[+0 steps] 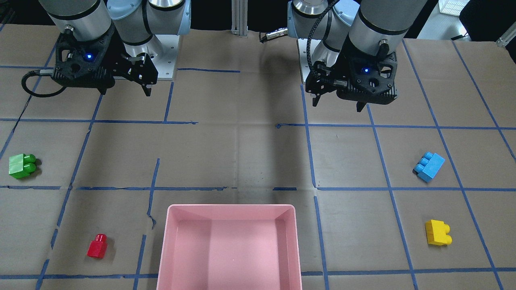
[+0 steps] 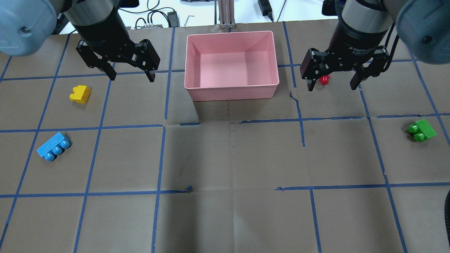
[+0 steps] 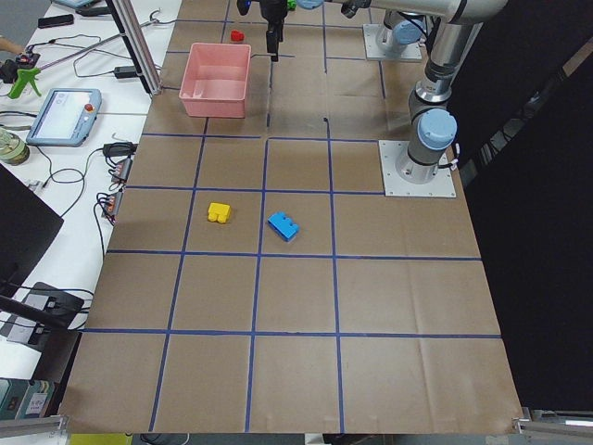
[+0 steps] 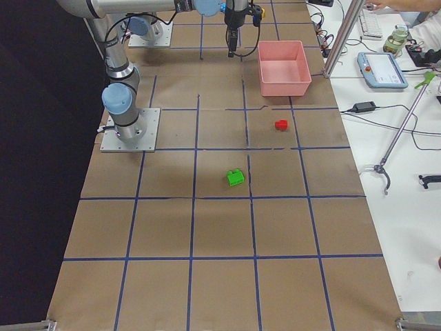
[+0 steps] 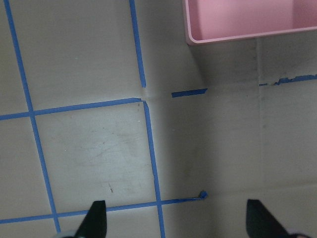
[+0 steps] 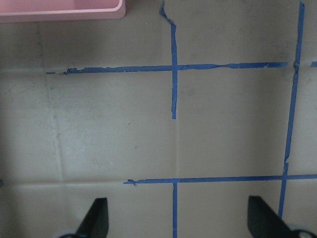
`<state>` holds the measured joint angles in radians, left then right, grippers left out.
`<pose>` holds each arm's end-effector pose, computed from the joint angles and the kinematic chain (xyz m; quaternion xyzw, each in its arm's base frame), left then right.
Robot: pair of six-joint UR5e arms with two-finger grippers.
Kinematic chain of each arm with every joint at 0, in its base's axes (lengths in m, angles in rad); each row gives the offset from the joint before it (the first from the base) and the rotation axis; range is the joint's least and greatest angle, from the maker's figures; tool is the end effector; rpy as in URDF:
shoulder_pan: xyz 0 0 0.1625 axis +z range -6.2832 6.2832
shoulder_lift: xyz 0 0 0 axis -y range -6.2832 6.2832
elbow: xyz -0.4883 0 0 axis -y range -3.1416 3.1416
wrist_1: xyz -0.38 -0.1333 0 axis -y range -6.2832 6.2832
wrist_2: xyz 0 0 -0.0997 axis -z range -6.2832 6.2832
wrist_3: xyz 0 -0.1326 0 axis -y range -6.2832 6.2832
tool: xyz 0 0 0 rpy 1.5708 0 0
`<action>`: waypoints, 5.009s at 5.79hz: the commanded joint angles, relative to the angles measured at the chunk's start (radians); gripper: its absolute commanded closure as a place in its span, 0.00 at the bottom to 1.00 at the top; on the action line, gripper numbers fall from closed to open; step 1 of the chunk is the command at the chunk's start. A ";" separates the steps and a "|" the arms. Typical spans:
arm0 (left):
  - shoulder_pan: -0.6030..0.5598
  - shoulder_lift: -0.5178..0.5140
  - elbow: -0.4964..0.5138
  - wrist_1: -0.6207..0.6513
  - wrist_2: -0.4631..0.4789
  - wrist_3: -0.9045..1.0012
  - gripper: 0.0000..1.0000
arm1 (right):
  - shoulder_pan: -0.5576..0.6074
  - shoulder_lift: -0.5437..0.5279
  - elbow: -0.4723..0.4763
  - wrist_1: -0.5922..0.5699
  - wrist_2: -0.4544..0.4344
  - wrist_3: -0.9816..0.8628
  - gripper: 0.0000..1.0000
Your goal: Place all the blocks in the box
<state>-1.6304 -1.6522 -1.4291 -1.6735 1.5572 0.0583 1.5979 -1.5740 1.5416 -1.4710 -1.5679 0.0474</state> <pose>-0.1654 -0.5040 0.5354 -0.0588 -0.9980 -0.0212 0.0068 0.1463 -0.4650 0.5241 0.0102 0.9994 0.0337 0.0002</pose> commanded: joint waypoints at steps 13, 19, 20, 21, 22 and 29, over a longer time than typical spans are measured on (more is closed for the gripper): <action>0.682 -0.133 -0.431 0.631 0.064 1.284 0.02 | -0.766 0.063 0.086 -0.176 0.006 -1.206 0.00; 0.759 -0.313 -0.517 0.839 0.063 1.450 0.01 | -0.776 0.299 0.351 -0.673 0.015 -1.234 0.00; 0.759 -0.314 -0.548 0.842 0.055 1.460 0.01 | -0.776 0.305 0.429 -0.795 0.015 -1.239 0.00; 0.759 -0.314 -0.568 0.859 0.055 1.465 0.01 | -0.776 0.314 0.446 -0.857 0.015 -1.245 0.00; 0.759 -0.314 -0.561 0.864 0.055 1.473 0.02 | -0.776 0.330 0.443 -0.864 0.019 -1.245 0.00; 0.756 -0.319 -0.544 0.879 0.037 1.520 0.91 | -0.776 0.390 0.448 -0.939 0.068 -1.242 0.22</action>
<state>-0.8744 -1.9736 -1.9791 -0.7957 1.5956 1.5768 0.8222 -1.1844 1.9906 -2.4102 -1.5156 -1.1926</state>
